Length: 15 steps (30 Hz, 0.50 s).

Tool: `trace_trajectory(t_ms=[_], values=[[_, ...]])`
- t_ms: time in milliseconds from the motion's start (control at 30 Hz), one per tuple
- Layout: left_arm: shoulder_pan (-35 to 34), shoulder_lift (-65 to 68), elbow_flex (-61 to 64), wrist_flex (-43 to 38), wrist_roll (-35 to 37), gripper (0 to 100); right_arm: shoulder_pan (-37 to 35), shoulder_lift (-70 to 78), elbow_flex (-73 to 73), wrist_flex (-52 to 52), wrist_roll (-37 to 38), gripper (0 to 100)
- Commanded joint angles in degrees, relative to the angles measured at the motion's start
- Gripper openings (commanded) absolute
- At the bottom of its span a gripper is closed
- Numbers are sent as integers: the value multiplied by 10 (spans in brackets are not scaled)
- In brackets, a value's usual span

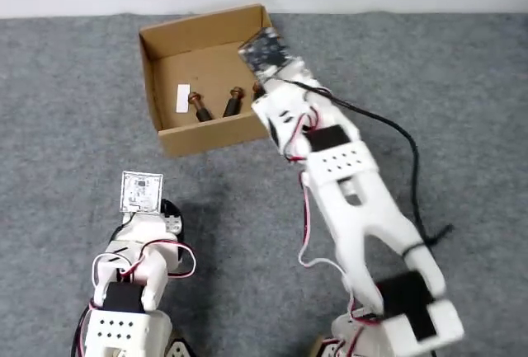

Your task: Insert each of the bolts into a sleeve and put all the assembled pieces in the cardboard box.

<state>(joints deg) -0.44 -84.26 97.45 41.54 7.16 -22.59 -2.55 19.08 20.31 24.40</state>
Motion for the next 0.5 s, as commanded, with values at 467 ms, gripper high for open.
trace_trajectory(t_ms=[467], values=[[2,-4,-6,19,0,6,-22,211,-144,-30,75,35]])
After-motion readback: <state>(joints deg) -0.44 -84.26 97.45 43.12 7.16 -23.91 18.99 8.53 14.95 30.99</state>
